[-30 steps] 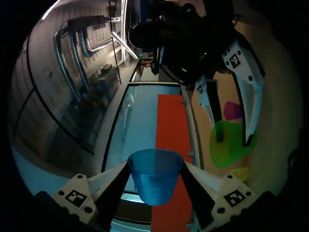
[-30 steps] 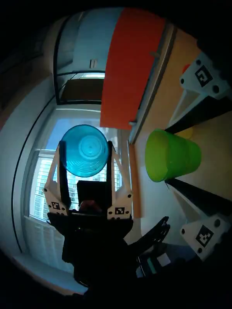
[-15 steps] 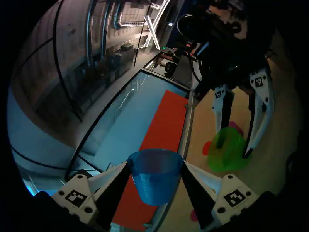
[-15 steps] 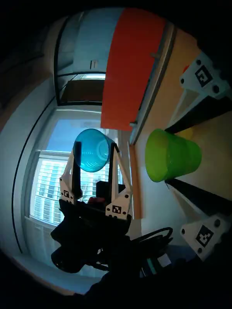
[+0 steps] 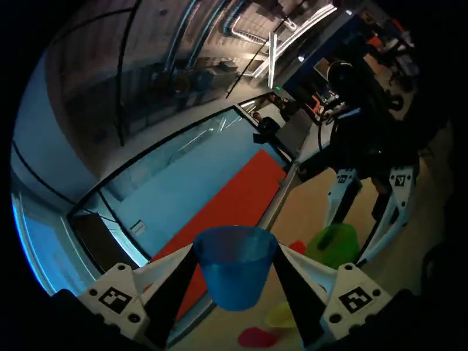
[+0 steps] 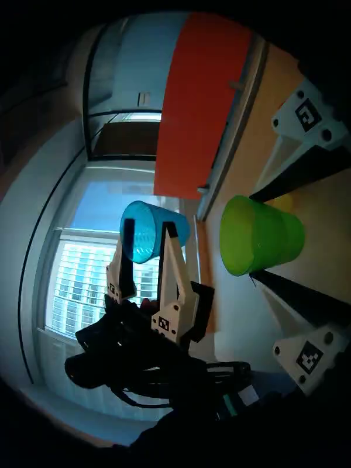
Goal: Pour water
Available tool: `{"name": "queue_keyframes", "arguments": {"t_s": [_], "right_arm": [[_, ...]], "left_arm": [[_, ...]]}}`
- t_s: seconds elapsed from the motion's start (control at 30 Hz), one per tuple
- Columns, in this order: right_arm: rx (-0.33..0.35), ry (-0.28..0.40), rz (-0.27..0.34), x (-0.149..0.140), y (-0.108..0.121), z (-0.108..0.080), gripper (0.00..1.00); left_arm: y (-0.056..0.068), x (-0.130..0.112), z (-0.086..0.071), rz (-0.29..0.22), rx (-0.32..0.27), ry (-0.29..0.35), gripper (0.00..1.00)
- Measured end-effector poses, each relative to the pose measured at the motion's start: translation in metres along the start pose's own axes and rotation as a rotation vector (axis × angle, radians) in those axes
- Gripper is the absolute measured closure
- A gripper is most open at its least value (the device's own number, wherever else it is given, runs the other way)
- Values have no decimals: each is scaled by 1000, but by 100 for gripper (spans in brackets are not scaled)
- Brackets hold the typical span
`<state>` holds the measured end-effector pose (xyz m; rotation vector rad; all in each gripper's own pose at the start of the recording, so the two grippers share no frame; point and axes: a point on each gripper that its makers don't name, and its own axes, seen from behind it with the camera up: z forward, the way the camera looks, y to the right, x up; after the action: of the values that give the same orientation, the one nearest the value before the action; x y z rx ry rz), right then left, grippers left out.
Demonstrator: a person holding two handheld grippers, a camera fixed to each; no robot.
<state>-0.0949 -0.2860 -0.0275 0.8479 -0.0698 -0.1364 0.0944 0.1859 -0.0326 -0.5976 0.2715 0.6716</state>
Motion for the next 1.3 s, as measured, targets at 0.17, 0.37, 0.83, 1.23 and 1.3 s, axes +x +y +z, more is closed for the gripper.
{"name": "queue_keyframes", "arguments": {"t_s": [0.17,0.37,0.83,1.23,1.3], "right_arm": [[-3,2,-1,1,1,0,13],[-6,4,0,2,1,-2,13],[-10,-1,-2,1,0,-3,13],[-18,-4,2,3,3,-6,13],[-19,-5,1,3,3,-6,13]], "left_arm": [[-2,-7,2,-173,-13,-8,13],[-3,-6,0,-315,-35,13,13],[6,-32,1,-497,-53,-33,13],[11,-45,5,-651,-69,-43,13],[10,-45,5,-670,-68,-39,13]]}}
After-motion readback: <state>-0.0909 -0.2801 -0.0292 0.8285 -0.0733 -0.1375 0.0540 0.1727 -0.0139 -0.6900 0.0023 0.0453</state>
